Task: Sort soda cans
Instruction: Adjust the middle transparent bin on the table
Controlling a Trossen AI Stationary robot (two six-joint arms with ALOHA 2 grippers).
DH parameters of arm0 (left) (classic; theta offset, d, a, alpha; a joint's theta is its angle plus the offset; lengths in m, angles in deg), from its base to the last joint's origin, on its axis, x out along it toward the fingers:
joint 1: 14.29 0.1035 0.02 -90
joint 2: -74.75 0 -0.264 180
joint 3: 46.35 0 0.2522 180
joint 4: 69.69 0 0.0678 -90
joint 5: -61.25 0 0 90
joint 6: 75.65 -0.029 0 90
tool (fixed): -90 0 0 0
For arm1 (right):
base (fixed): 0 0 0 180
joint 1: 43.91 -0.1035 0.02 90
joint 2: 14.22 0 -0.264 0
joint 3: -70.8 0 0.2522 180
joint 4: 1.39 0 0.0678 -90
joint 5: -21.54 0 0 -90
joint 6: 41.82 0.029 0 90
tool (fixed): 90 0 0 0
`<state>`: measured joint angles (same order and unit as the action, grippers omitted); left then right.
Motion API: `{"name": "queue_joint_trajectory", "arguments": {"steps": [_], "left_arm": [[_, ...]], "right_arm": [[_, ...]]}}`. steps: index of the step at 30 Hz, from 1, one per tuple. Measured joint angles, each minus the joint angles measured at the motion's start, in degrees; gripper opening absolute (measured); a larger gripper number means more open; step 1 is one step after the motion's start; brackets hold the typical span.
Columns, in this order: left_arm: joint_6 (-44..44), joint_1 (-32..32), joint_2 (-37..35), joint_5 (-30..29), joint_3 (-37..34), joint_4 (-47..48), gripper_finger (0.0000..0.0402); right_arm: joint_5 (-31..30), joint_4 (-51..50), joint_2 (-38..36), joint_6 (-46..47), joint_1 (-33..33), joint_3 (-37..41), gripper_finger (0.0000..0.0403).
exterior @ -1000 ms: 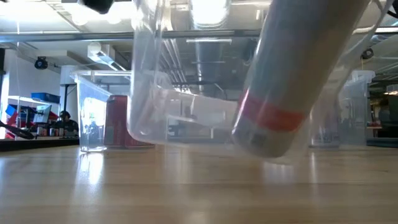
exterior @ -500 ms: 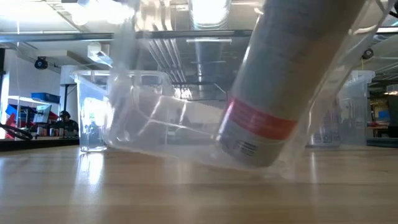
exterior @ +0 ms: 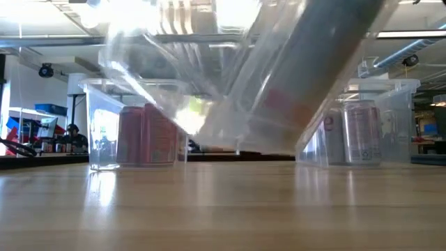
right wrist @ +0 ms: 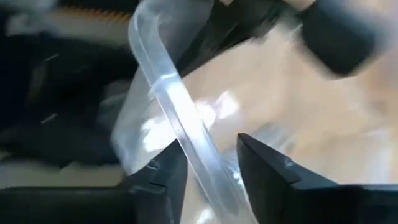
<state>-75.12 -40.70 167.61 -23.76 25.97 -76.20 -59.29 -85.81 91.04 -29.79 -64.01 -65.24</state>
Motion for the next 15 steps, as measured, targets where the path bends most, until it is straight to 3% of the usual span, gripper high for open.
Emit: {"name": "queue_joint_trajectory", "arguments": {"steps": [7,15], "left_arm": [[0.89,-0.04,0.03,-2.71,-1.91,-6.22,0.0001],[-1.50,0.28,-0.13,-8.29,-1.75,-15.17,0.0000]], "right_arm": [[-29.26,-1.41,-6.34,7.58,-11.64,0.26,0.0200],[-48.79,-7.07,-7.29,22.93,-25.54,4.40,0.0257]]}}
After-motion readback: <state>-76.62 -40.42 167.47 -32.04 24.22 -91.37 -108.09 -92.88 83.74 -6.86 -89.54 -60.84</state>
